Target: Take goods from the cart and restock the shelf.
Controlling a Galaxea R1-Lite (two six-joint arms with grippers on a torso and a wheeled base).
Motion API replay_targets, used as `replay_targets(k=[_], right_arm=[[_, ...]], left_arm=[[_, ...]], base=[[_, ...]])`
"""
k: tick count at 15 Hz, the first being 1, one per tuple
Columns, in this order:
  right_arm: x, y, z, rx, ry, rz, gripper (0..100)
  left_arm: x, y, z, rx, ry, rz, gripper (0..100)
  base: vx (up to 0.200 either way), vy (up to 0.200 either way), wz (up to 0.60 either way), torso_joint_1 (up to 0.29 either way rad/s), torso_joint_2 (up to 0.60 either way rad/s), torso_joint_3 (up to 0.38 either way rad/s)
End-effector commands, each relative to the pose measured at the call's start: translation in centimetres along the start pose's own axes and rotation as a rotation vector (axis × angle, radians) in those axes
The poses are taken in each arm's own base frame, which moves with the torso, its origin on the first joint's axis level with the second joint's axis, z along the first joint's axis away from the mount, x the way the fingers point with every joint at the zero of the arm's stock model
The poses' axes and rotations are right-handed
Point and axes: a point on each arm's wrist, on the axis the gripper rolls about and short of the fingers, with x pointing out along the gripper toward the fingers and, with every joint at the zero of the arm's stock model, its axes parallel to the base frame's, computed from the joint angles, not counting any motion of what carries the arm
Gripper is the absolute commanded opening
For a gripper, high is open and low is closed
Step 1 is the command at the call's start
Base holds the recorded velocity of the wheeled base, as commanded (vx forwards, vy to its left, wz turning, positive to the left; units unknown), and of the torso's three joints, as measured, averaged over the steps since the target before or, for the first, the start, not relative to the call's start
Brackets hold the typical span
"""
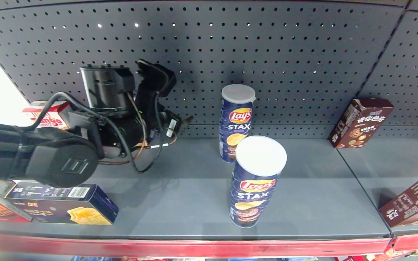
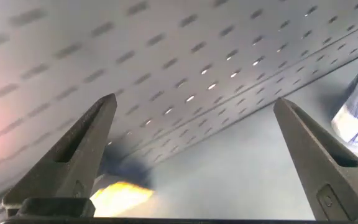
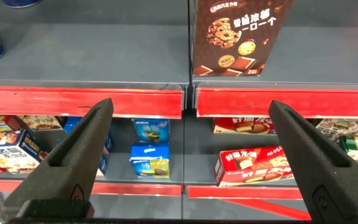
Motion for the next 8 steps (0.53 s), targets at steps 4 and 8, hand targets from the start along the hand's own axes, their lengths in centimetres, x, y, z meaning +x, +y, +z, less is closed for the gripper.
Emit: replay_targets(k=[4, 8], right_arm=[[0.0, 0.0, 0.0, 0.000, 0.001, 0.001, 100], [0.0, 0.0, 0.0, -0.002, 0.001, -0.001, 100]], left_arm=[[-5.0, 2.2, -0.8, -0.019, -0.069, 0.037, 100], [-5.9, 2.3, -0.6, -0.025, -0.082, 0.037, 100]], base=[[0.000, 0.000, 0.00, 0.000, 0.00, 0.000], [0.000, 0.000, 0.00, 0.000, 0.00, 0.000]])
